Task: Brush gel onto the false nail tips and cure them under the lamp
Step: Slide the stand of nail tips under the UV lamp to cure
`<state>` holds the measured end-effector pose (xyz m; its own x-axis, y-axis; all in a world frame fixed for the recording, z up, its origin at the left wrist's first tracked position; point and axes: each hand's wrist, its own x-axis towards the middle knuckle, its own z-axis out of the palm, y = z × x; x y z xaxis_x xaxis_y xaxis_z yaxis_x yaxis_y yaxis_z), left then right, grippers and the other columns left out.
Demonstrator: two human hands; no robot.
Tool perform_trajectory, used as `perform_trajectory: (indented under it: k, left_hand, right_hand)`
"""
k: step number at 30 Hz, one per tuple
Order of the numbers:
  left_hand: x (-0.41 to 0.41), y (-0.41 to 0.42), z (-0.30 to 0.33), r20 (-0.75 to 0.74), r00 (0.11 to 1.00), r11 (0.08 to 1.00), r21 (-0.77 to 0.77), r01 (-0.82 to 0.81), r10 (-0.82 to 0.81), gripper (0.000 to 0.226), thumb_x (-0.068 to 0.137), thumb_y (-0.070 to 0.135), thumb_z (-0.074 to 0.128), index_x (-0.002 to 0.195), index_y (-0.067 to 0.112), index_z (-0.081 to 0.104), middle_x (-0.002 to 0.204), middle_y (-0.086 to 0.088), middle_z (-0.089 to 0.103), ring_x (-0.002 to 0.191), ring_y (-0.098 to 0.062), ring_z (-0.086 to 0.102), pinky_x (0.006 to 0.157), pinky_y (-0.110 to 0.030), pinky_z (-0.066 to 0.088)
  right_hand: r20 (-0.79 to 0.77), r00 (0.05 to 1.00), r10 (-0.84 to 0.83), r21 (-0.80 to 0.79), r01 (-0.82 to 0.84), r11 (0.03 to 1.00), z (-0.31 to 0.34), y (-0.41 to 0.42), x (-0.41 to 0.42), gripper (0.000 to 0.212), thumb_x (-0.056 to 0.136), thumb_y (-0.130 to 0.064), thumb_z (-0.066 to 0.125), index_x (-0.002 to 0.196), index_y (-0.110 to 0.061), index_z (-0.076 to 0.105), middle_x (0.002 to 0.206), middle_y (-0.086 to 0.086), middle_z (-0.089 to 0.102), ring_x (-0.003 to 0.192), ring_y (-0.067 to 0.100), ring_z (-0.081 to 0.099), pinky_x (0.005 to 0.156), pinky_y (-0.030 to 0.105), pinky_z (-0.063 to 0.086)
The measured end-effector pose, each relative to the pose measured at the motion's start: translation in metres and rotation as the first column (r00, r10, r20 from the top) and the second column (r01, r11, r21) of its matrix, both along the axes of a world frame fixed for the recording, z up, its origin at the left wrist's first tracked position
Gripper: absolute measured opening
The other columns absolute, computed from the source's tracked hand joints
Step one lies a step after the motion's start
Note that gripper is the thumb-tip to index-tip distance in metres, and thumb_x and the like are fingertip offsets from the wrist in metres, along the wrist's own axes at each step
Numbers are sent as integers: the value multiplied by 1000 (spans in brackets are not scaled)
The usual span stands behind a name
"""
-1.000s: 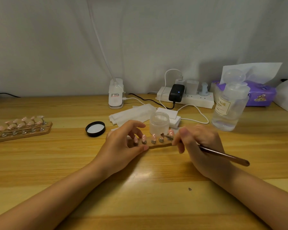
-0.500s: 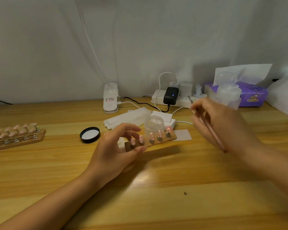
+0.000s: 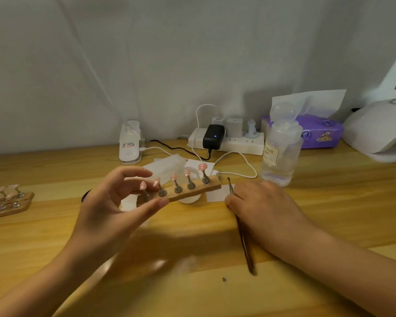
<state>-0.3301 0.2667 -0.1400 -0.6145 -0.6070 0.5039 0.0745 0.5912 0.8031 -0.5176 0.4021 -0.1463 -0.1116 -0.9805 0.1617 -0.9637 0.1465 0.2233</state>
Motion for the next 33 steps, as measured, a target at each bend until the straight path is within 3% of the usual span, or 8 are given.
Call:
perform_trajectory:
  k: [5, 9, 11, 13, 15, 17, 28, 33]
  left_hand:
    - [-11, 10, 21, 1, 997, 987, 141, 82, -83, 62, 37, 62, 81, 90, 33, 68, 92, 1, 72, 84, -11, 69, 74, -14, 52]
    - [-35, 29, 32, 22, 981, 970, 152, 187, -193, 56, 40, 52, 84, 91, 37, 67, 93, -1, 72, 87, -16, 69, 72, -18, 54]
    - [-53, 41, 35, 31, 972, 969, 98, 227, -231, 48, 47, 44, 85, 91, 39, 65, 91, 1, 72, 86, -14, 69, 74, -21, 54]
    - [-70, 52, 36, 50, 972, 972, 66, 227, -231, 46, 46, 36, 79, 89, 41, 63, 88, 7, 73, 83, -10, 70, 74, -18, 54]
    - [-91, 64, 36, 60, 967, 967, 64, 245, -248, 46, 44, 36, 75, 88, 44, 62, 87, 12, 72, 80, -6, 69, 71, -12, 51]
    - [-111, 76, 34, 51, 963, 962, 70, 262, -266, 43, 44, 38, 74, 86, 42, 63, 85, 13, 71, 78, -4, 69, 68, -8, 49]
    - [-203, 130, 22, 83, 952, 953, 96, 286, -294, 34, 56, 29, 80, 82, 36, 60, 86, 19, 66, 78, 2, 62, 66, -11, 48]
    - [-238, 142, 18, 116, 937, 944, 60, 325, -330, 36, 66, 28, 79, 92, 42, 58, 89, 18, 64, 85, 6, 57, 68, -13, 47]
  right_hand:
    - [-9, 1000, 26, 19, -26, 999, 5, 1, -5, 35, 92, -4, 42, 126, -16, 42, 117, 5, 48, 107, 23, 43, 75, 29, 32]
    - [407, 913, -28, -91, 71, 993, 23, 34, -28, 26, 94, -20, 46, 108, -41, 51, 102, -16, 55, 93, -1, 52, 78, 20, 48]
    - [721, 677, -145, 11, 198, 980, 35, 53, -50, 14, 93, -26, 48, 89, -37, 56, 82, -12, 60, 71, -6, 54, 60, 11, 46]
    - [957, 222, -188, 131, 250, 959, 45, 70, -73, 10, 89, -23, 54, 92, -28, 62, 75, -6, 68, 55, -1, 55, 49, 10, 44]
    - [953, -261, -156, 216, 221, 951, 57, 93, -93, 28, 77, -26, 62, 97, -6, 62, 74, 8, 69, 52, 8, 57, 45, 18, 46]
    - [895, -426, -134, 247, 221, 943, 62, 115, -109, 41, 67, -30, 66, 95, -1, 62, 73, 15, 66, 49, 12, 56, 42, 20, 45]
    - [898, -422, -123, 291, 359, 887, 74, 172, -163, 16, 68, -17, 62, 70, -8, 75, 68, 11, 65, 49, 9, 58, 39, 18, 49]
    - [919, -363, -157, 306, 401, 864, 75, 184, -196, 16, 73, -13, 60, 74, -2, 71, 65, 11, 62, 49, 11, 57, 41, 20, 50]
